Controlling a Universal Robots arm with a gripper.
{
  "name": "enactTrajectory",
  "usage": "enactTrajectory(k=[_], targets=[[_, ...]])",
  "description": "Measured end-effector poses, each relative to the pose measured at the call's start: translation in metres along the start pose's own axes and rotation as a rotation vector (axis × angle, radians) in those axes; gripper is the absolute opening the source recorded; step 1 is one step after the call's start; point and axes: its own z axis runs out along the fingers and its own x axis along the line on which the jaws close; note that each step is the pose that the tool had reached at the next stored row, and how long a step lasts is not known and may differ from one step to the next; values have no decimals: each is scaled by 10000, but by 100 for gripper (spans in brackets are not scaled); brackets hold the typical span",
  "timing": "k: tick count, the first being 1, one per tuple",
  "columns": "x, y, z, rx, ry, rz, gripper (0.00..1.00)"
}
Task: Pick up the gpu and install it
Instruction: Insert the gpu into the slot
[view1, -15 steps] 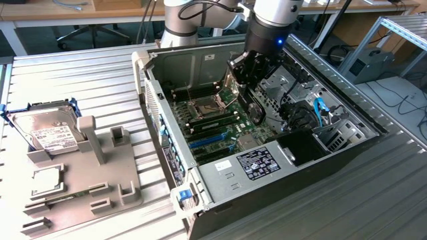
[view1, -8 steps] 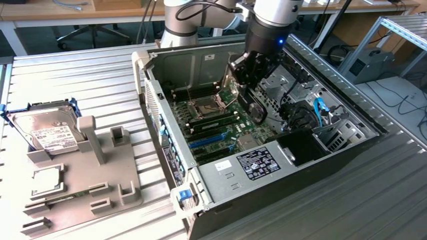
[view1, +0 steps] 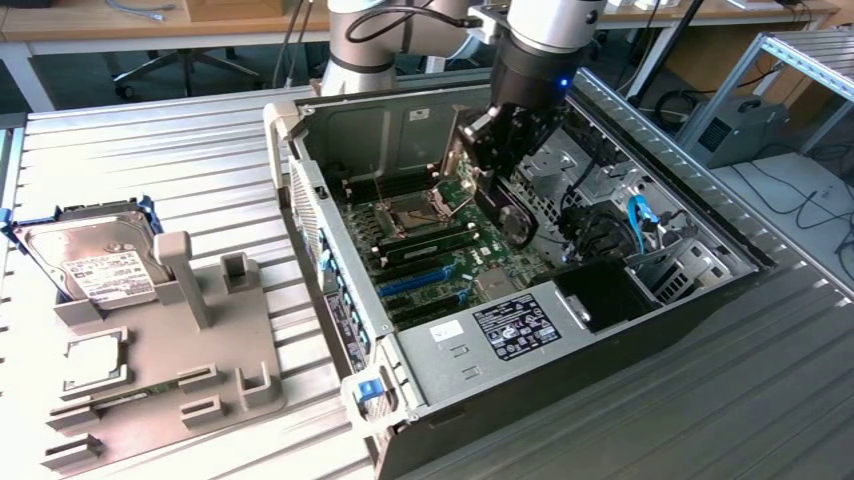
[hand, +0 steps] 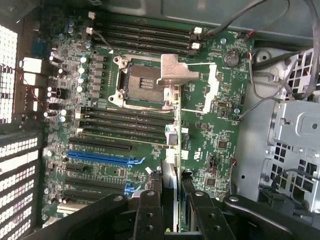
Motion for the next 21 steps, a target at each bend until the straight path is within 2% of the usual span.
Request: enactTrajectory(k=[21], targets=[[0, 0, 4, 0, -11, -1570, 26]])
